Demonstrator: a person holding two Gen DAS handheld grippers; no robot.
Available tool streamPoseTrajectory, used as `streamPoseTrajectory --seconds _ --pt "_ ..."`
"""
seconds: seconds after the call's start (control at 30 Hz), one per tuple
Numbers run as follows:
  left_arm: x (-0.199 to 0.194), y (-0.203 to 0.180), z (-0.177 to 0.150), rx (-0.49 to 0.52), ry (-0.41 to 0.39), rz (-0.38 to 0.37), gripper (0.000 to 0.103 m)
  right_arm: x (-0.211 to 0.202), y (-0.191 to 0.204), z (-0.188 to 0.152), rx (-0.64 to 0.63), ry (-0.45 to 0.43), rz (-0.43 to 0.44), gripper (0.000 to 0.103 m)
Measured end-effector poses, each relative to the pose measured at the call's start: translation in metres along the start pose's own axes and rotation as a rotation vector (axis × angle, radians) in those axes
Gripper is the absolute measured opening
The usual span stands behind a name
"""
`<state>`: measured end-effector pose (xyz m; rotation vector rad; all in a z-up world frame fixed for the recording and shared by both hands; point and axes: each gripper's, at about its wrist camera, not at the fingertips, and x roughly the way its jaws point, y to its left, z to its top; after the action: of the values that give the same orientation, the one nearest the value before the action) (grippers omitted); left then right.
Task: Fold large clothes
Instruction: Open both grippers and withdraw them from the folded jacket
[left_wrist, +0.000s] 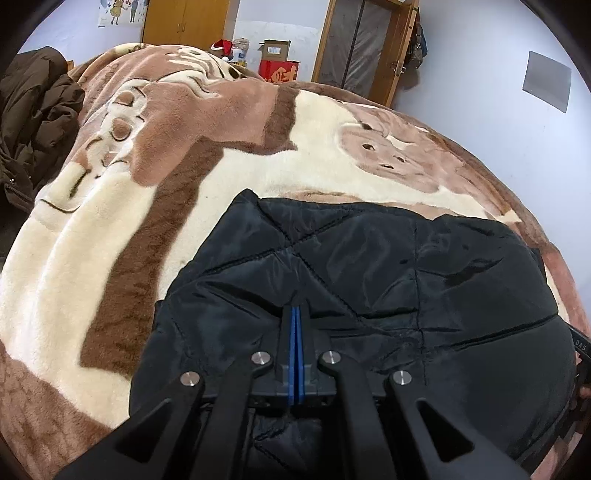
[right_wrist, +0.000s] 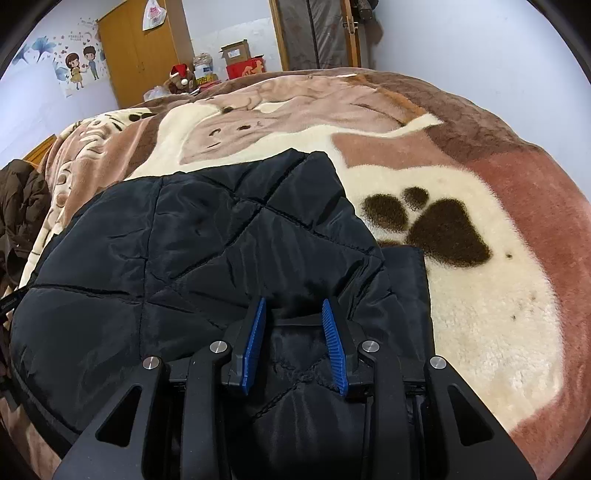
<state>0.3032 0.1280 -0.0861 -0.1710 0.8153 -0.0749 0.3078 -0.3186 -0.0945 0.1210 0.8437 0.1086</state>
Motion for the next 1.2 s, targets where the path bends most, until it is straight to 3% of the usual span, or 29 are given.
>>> streamPoseTrajectory --seconds 0.83,1.0,1.2 --pt "0.007 -0.008 0.001 0.036 0.009 0.043 0.002 0.007 0.002 0.003 -0.007 0.015 -0.018 0.032" --pt "-0.021 0.003 0.013 -0.002 0.007 0.004 0.002 -0.024 -0.004 0.018 0.036 0.018 0.014 0.034" --pt "-0.072 0.025 0.006 -0.028 -0.035 -0.019 0.003 -0.071 -0.014 0.005 0.046 -0.021 0.032 0.041"
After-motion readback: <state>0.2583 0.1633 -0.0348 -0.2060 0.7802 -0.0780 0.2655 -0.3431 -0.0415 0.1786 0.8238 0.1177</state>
